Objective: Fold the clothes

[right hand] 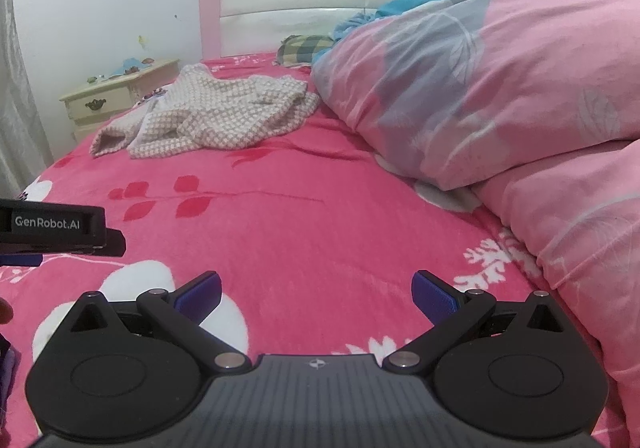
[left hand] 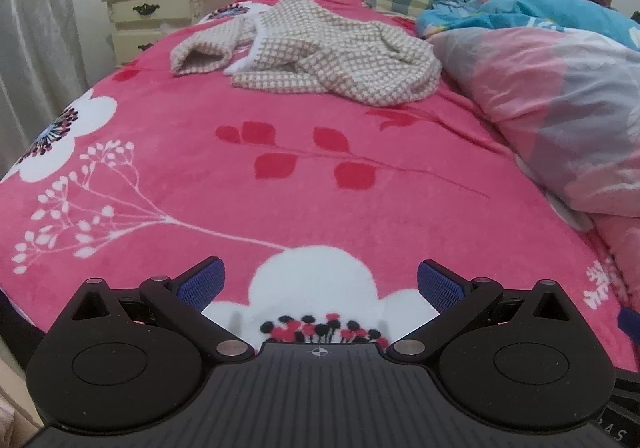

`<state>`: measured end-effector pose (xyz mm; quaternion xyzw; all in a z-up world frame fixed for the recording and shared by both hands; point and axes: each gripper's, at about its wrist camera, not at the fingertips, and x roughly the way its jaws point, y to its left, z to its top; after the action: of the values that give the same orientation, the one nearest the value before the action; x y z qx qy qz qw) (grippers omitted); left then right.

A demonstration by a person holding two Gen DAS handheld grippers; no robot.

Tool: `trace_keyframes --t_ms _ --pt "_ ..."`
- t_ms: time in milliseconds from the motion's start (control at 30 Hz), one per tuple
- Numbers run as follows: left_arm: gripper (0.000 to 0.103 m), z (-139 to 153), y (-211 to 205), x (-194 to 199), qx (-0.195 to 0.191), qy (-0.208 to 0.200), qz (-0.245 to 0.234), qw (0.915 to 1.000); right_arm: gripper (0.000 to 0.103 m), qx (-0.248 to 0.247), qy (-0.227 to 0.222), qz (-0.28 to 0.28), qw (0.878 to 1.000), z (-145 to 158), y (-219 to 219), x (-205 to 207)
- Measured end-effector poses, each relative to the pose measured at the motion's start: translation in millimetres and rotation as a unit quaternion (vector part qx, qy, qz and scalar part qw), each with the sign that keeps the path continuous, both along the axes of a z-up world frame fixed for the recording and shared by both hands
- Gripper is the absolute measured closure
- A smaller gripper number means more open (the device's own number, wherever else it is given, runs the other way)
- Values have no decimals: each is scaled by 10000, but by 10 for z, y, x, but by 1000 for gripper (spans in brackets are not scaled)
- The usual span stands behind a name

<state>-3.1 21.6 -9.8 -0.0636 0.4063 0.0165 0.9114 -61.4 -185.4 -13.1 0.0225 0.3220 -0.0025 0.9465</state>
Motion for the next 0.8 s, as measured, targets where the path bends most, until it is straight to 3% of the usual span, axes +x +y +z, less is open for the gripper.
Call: trace_keyframes --t_ms 800 --pt "0 -59 -36 -1 124 80 -64 9999 0 -59 137 63 9999 -42 58 -6"
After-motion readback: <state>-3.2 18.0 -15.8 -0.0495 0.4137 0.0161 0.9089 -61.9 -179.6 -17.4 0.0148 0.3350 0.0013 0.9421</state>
